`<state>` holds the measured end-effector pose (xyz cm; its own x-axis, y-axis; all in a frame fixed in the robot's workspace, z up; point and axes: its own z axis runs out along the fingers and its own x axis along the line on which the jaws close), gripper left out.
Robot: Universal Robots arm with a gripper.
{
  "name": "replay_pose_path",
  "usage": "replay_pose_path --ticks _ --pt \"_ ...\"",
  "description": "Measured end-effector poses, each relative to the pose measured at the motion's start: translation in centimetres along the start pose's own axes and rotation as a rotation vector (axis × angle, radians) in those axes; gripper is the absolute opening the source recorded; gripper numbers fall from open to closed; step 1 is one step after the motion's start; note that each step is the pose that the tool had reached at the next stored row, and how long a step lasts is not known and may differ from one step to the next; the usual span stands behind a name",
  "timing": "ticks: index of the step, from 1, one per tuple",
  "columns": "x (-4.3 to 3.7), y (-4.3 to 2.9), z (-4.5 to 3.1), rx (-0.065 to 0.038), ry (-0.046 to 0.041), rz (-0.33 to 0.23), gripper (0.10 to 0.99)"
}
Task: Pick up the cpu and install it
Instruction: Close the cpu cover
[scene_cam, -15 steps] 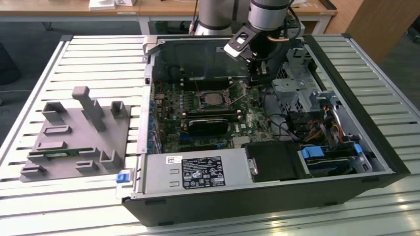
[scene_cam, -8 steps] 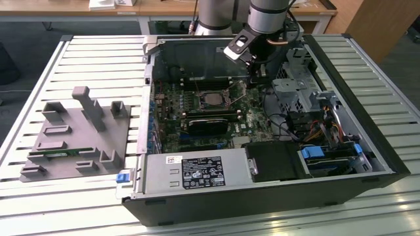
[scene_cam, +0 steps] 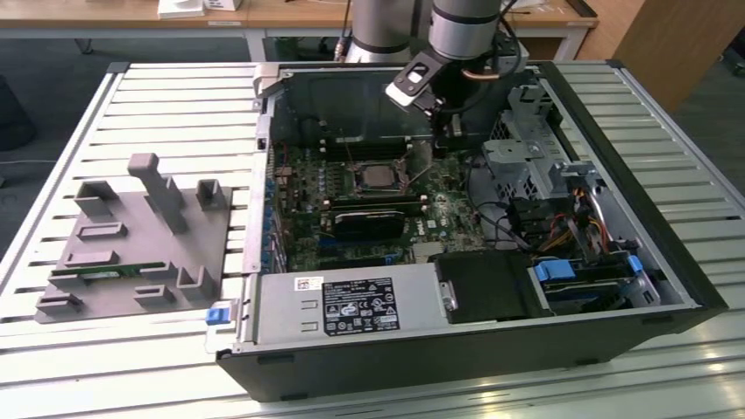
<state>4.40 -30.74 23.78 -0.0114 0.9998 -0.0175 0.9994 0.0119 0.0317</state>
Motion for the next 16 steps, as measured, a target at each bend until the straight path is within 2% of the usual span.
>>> replay_pose_path --ticks 6,16 --pt "0.02 -1.54 -0.05 0.002 0.0 0.0 0.106" --pt "0.04 -3.58 0.02 0.002 0.0 0.0 0.106"
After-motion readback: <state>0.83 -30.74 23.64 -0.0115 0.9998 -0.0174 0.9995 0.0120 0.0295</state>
